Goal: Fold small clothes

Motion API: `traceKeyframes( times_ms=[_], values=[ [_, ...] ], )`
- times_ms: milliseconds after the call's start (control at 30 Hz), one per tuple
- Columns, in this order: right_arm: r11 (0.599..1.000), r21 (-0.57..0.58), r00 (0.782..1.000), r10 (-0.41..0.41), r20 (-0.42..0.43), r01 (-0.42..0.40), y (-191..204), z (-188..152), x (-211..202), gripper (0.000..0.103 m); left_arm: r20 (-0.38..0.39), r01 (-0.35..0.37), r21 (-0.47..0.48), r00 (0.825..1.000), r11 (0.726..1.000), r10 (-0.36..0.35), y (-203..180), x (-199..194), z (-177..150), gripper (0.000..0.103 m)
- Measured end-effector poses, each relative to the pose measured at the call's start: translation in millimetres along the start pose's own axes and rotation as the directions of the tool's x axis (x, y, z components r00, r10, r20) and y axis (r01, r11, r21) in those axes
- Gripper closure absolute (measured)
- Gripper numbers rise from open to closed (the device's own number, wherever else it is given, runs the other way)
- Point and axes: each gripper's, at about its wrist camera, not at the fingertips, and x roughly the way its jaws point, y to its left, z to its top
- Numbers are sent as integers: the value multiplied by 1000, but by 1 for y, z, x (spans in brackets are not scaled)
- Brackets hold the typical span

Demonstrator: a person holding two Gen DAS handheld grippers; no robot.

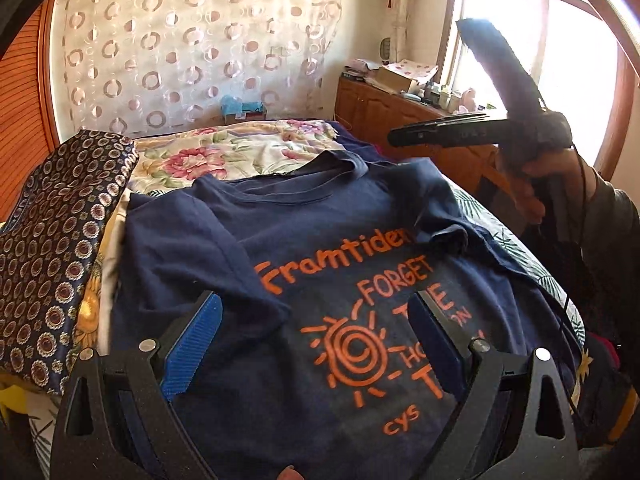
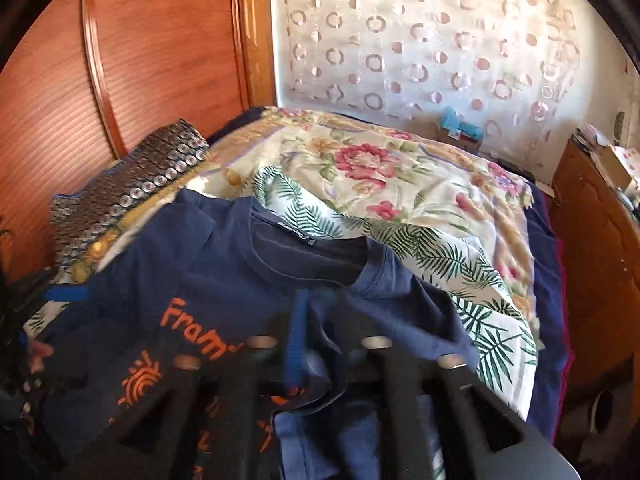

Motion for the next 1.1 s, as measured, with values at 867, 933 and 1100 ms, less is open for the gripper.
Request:
traceKeyframes(
  times_ms=[867,933,1100],
  values=[
    [994,23,986,111,-128,-109,65,-63,1,80,-2,-115,-74,993,991,115,85,-7,21,9],
    [996,22,990,84,-113,-82,60,-63,-4,58,-18,-143,-61,990,988,142,92,-3,30,11],
    [998,61,998,10,-57,-6,31,-60,-18,52,-70,-116,-16,991,993,115,102,13,52,68]
  ],
)
